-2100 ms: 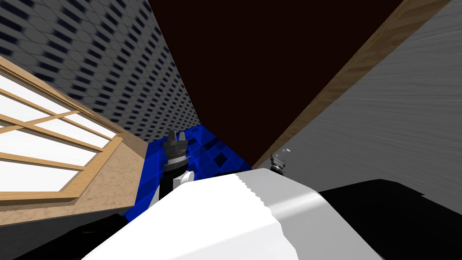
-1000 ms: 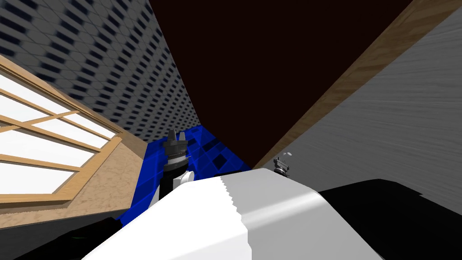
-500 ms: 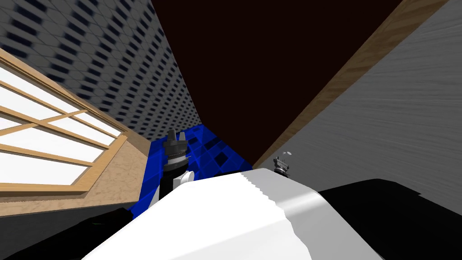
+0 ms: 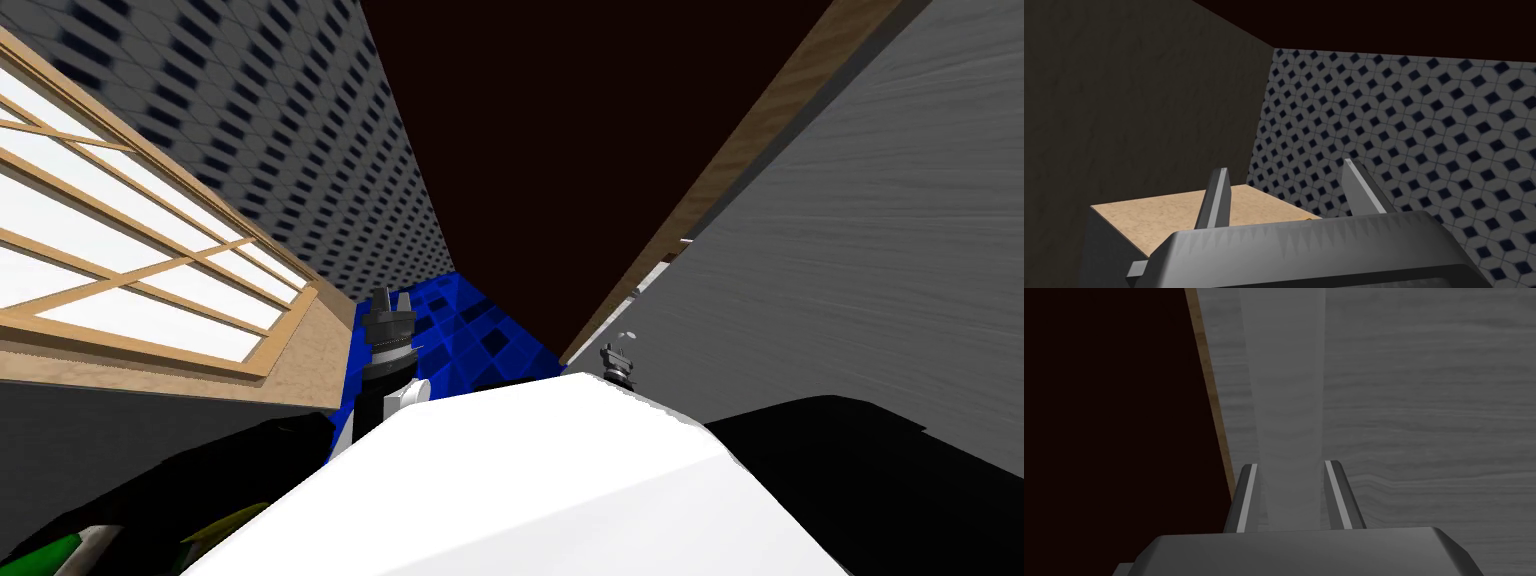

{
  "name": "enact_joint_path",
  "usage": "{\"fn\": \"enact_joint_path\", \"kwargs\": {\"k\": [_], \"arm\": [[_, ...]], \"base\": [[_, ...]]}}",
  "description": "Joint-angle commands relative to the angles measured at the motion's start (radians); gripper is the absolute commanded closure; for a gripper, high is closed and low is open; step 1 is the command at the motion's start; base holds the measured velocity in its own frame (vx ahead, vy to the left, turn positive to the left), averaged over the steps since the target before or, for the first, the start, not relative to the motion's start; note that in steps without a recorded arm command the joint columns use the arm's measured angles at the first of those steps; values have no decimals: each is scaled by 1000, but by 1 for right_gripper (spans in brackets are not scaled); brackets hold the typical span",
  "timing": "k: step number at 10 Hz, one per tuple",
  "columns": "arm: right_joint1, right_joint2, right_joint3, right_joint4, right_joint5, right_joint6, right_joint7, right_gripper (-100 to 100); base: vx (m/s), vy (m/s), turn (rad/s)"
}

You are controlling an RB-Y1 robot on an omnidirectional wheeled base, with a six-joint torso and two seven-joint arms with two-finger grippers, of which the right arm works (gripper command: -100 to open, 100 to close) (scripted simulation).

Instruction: Pull the door open

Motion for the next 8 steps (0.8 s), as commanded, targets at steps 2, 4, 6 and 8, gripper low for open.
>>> {"fn": "enact_joint_path", "kwargs": {"k": [2, 4, 6, 8], "arm": [[-10, -7, 13, 12, 8, -3, -11, 100], [-1, -13, 45, 3, 28, -9, -31, 100], [9, -19, 70, -9, 45, -15, -47, 100], [22, -29, 106, -25, 68, -24, -69, 100]], "base": [[-166, 25, 48], [-178, 26, 61], [-273, 48, 77], [-258, 75, 67]]}}
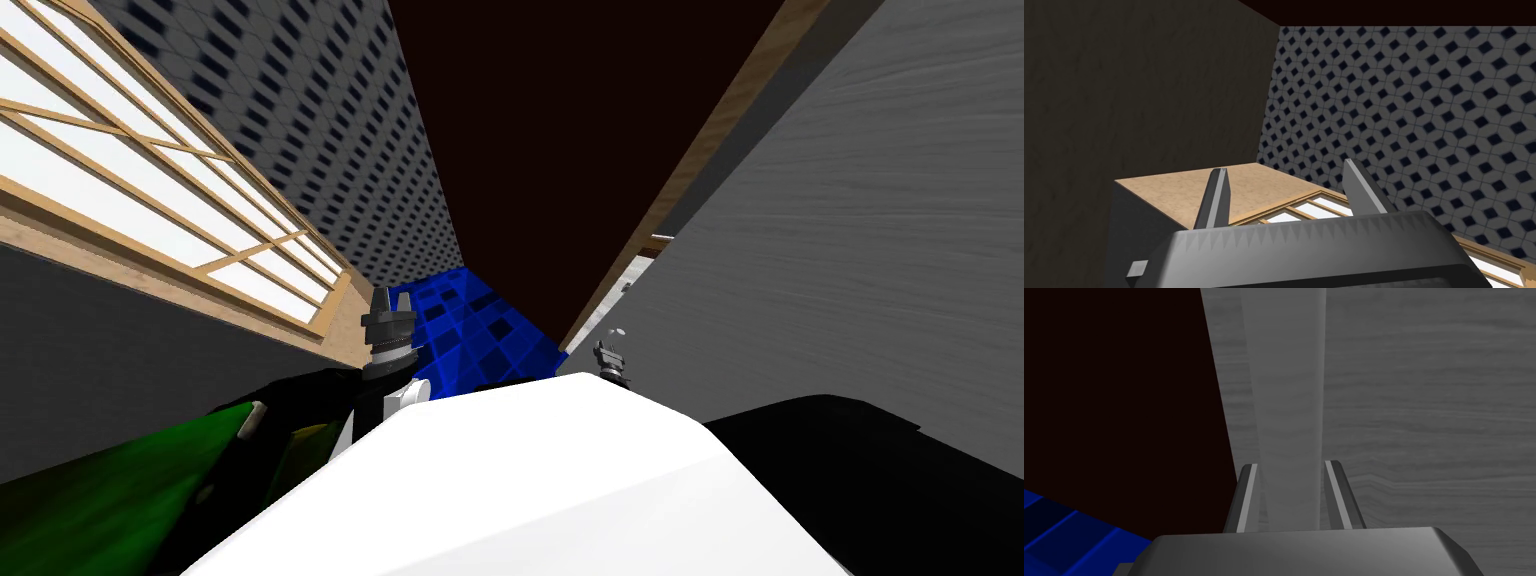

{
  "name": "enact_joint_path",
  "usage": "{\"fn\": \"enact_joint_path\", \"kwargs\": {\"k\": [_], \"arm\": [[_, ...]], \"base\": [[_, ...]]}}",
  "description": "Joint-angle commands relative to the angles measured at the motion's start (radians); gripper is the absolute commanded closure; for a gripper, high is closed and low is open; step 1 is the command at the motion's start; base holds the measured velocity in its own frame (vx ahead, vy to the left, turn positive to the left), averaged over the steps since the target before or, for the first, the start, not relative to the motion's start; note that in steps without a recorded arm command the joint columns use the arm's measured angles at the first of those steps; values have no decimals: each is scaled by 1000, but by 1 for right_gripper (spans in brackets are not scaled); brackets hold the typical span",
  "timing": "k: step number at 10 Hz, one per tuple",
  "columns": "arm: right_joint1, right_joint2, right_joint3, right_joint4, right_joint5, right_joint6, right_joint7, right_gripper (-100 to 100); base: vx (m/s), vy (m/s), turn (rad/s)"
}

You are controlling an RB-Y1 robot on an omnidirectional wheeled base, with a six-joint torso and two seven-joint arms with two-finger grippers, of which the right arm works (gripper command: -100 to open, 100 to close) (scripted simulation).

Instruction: Pull the door open

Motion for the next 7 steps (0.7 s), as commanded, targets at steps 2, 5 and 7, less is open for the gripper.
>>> {"fn": "enact_joint_path", "kwargs": {"k": [2, 5, 7], "arm": [[3, -4, 14, -2, 9, -3, -9, 100], [24, -16, 58, -17, 37, -20, -37, 100], [39, -26, 88, -29, 56, -34, -56, 100]], "base": [[-184, 64, 31], [-194, 5, 62], [-223, 29, 56]]}}
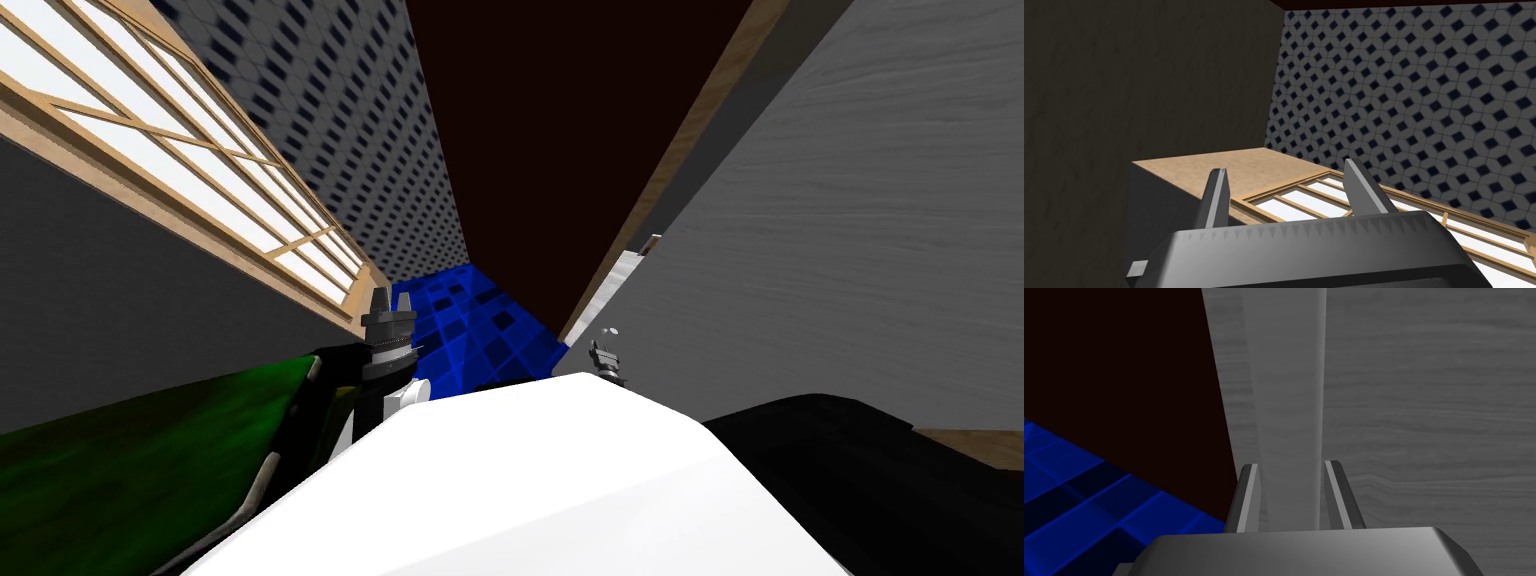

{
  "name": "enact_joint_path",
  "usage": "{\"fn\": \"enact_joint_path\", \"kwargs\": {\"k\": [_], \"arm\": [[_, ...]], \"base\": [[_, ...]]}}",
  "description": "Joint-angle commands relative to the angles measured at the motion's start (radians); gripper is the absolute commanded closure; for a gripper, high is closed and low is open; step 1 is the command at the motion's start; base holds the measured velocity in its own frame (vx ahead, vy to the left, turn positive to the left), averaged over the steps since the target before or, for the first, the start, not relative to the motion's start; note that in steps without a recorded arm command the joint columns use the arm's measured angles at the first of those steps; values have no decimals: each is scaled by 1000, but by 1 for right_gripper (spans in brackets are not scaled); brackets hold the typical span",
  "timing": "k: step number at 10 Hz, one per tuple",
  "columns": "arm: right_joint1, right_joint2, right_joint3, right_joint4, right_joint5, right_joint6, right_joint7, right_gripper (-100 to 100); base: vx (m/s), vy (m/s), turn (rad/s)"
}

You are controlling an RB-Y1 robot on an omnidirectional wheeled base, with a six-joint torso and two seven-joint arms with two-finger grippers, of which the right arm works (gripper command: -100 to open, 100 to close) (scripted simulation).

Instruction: Pull the door open

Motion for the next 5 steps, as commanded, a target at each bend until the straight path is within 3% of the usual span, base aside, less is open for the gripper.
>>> {"fn": "enact_joint_path", "kwargs": {"k": [1, 3, 4, 5], "arm": [[14, -6, 20, -11, 13, -8, -13, 100], [25, -14, 43, -20, 28, -18, -28, 100], [19, -15, 36, -17, 23, -13, -24, 100], [29, -19, 55, -22, 36, -21, -34, 100]], "base": [[-223, 33, 59], [-246, 32, 49], [-98, 23, 13], [-127, -12, 44]]}}
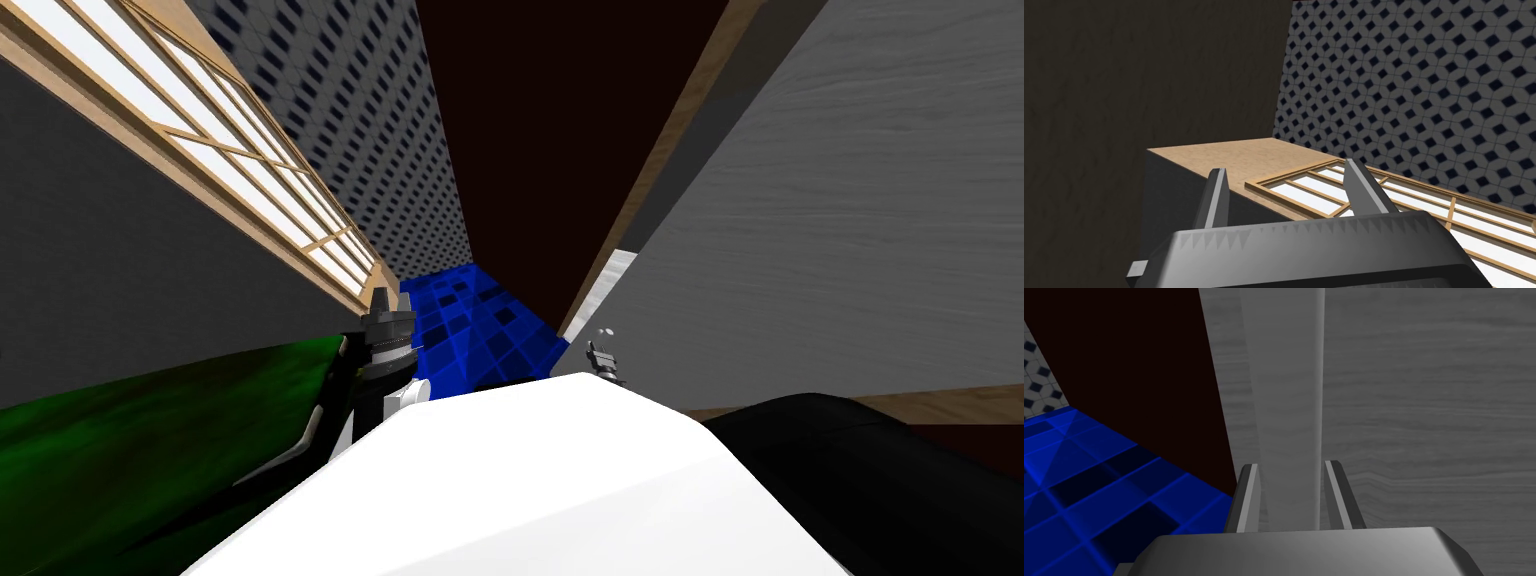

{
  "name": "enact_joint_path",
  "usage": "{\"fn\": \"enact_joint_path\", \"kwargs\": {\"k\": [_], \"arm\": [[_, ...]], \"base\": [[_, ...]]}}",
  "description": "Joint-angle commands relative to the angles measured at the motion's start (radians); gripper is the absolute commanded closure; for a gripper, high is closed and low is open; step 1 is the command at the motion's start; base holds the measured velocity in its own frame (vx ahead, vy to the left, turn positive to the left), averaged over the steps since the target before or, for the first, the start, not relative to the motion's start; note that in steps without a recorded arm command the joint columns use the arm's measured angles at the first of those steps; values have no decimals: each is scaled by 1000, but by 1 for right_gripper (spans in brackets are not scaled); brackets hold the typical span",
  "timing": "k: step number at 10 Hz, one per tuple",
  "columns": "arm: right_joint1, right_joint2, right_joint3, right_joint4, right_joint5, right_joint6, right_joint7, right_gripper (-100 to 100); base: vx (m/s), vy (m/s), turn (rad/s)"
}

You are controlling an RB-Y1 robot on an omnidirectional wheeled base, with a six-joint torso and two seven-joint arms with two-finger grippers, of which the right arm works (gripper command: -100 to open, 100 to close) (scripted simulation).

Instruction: Pull the door open

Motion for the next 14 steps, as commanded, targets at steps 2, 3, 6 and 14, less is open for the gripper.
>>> {"fn": "enact_joint_path", "kwargs": {"k": [2, 3, 6, 14], "arm": [[14, -12, 29, -10, 21, -22, -18, 100], [21, -16, 41, -15, 29, -30, -25, 100], [38, -30, 76, -28, 54, -52, -45, 100], [74, -63, 158, -46, 116, -112, -86, 100]], "base": [[-202, -15, 60], [-207, 1, 46], [-206, -12, 47], [-180, -26, 42]]}}
